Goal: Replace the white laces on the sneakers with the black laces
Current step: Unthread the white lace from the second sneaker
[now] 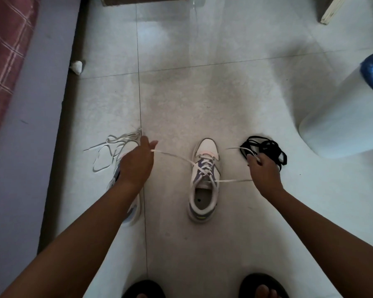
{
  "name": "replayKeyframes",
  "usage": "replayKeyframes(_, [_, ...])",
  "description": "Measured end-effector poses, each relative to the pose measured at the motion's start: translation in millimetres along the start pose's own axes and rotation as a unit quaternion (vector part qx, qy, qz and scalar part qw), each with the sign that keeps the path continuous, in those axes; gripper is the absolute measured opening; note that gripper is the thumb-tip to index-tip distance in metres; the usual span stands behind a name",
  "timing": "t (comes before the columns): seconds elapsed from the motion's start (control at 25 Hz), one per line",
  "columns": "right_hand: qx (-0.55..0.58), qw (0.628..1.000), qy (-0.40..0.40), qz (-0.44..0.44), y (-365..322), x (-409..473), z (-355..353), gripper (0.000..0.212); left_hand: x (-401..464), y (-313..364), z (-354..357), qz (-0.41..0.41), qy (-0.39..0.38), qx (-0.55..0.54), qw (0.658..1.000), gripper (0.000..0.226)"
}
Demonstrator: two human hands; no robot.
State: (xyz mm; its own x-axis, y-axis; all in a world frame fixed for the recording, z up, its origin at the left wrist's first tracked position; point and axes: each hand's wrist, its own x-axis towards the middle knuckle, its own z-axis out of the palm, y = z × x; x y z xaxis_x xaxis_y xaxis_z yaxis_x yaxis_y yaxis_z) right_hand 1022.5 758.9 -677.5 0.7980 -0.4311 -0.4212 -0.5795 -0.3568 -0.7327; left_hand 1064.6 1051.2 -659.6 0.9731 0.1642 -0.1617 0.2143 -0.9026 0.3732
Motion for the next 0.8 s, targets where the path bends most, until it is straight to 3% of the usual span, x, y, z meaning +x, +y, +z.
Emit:
replayKeyframes(0.04, [-0.058,0.995,0.026,-0.077,3.9,3.7,-2.2,0.036,-0.9,1.6,-0.8,0.015,-0.021,0.031,0.999,0.033])
replayKeyframes(0.12, [-0.087,0.981,0.039,-0.167,6.0,8.7,-4.0,0.033,-3.6,4.9,3.3,-0.001,-0.103,-0.004,0.995,0.036])
replayKeyframes(0.2, [-0.101,0.976,-0.012,-0.191,1.8,7.0,1.2,0.036,-13.3,14.6,12.4,0.022,-0.214,0.016,0.976,0.054])
replayKeyframes(0.28, [0.026,0.992,-0.104,-0.063,-4.8,0.5,9.2,0.046,-35.1,35.1,28.1,0.095,-0.260,0.060,0.959,0.079])
replayKeyframes(0.36, [0.209,0.956,-0.169,0.115,-13.0,-1.8,14.0,0.055,-64.5,61.1,50.3,0.090,-0.280,-0.015,0.956,0.072])
replayKeyframes(0.4, [0.226,0.946,-0.178,0.148,-15.2,-0.3,14.1,0.054,-75.7,71.5,60.9,0.063,-0.296,-0.041,0.952,0.067])
replayKeyframes(0.44, [0.186,0.955,-0.181,0.141,-18.4,1.3,10.3,0.052,-81.1,78.8,70.6,0.024,-0.311,-0.046,0.949,0.065])
replayKeyframes(0.48, [0.043,0.982,-0.167,0.077,-19.9,7.5,3.1,0.046,-84.5,81.6,77.4,-0.004,-0.325,-0.009,0.946,0.067])
replayKeyframes(0.52, [-0.159,0.979,-0.119,-0.033,-24.0,14.6,-7.9,0.039,-84.8,79.5,83.9,-0.014,-0.321,0.050,0.946,0.068])
replayKeyframes(0.56, [-0.304,0.946,-0.009,-0.111,-26.5,28.4,-22.1,0.033,-82.5,76.3,87.0,0.000,-0.302,0.112,0.947,0.067])
replayKeyframes(0.6, [-0.360,0.909,0.123,-0.168,-32.2,36.8,-38.8,0.033,-80.0,73.6,85.3,0.018,-0.294,0.161,0.942,0.064])
replayKeyframes(0.64, [-0.360,0.889,0.199,-0.202,-37.7,41.4,-51.4,0.035,-78.5,70.3,83.5,0.040,-0.289,0.197,0.936,0.061])
replayKeyframes(0.68, [-0.314,0.899,0.219,-0.213,-42.7,44.6,-57.2,0.038,-77.4,68.0,82.6,0.059,-0.293,0.220,0.929,0.059])
replayKeyframes(0.8, [-0.314,0.913,0.083,-0.247,-35.5,32.1,-35.7,0.028,-73.1,64.2,72.8,0.044,-0.331,0.135,0.933,0.052])
